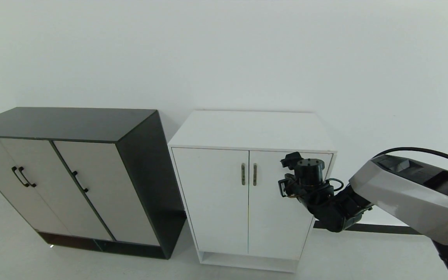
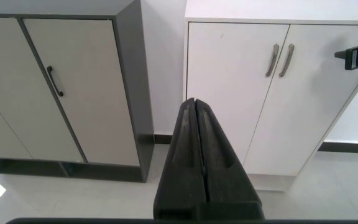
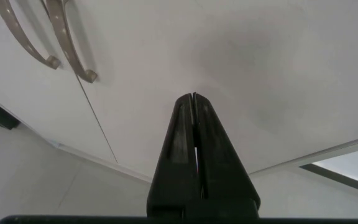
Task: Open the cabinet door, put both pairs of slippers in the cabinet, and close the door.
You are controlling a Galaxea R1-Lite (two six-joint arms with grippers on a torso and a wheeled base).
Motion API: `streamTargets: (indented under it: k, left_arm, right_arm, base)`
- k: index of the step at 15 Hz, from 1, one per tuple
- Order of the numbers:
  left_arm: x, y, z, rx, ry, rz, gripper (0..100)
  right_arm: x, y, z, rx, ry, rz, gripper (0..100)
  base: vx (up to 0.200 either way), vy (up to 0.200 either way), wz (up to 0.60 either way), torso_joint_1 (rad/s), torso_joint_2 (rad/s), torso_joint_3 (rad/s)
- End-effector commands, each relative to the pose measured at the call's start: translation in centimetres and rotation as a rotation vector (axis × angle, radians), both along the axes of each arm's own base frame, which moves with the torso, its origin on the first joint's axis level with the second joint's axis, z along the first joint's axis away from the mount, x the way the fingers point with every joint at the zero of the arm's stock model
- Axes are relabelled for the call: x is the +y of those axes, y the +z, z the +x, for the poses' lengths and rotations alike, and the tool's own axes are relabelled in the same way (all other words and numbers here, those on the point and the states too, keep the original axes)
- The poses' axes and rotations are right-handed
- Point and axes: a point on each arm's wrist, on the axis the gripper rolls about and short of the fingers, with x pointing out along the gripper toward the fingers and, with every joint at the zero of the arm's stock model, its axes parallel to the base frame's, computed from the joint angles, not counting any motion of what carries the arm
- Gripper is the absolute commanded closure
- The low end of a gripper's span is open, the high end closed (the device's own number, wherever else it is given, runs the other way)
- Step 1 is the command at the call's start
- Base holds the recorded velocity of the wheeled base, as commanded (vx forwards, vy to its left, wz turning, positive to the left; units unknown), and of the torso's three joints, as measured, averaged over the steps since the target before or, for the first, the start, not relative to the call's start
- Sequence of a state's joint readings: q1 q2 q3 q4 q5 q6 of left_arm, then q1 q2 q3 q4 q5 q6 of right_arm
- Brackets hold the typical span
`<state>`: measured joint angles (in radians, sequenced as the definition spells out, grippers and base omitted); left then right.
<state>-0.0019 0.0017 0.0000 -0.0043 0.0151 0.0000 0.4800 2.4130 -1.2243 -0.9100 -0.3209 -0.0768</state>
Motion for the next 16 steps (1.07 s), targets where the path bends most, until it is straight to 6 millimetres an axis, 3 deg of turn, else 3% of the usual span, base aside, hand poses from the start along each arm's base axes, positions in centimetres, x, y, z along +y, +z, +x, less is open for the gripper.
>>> streamTargets:
  k: [1, 5, 9, 16]
  left_arm:
    - [0.0, 0.0, 0.0, 0.001, -0.001, 0.000, 100]
    - [0.0, 0.0, 0.0, 0.001, 0.001, 0.000, 100]
    - [0.0, 0.0, 0.0, 0.001, 0.001, 0.000, 100]
    - [0.0, 0.0, 0.0, 0.001, 0.001, 0.000, 100]
  right_arm:
    - [0.1, -0.1, 0.0, 0.000, 0.002, 0.000, 100]
    - [-0.2, 0.6, -0.6, -0.002, 0.001, 0.003, 100]
    - [-0.9, 3.0, -3.2, 0.001, 0.007, 0.035, 100]
    - [-3.9, 4.1, -11.0, -0.055, -0.004, 0.053, 100]
  base:
    - [0.000, 0.000, 0.00, 0.000, 0.00, 0.000]
    - [0.000, 0.000, 0.00, 0.000, 0.00, 0.000]
    - [0.000, 0.000, 0.00, 0.000, 0.00, 0.000]
    - [0.000, 0.000, 0.00, 0.000, 0.00, 0.000]
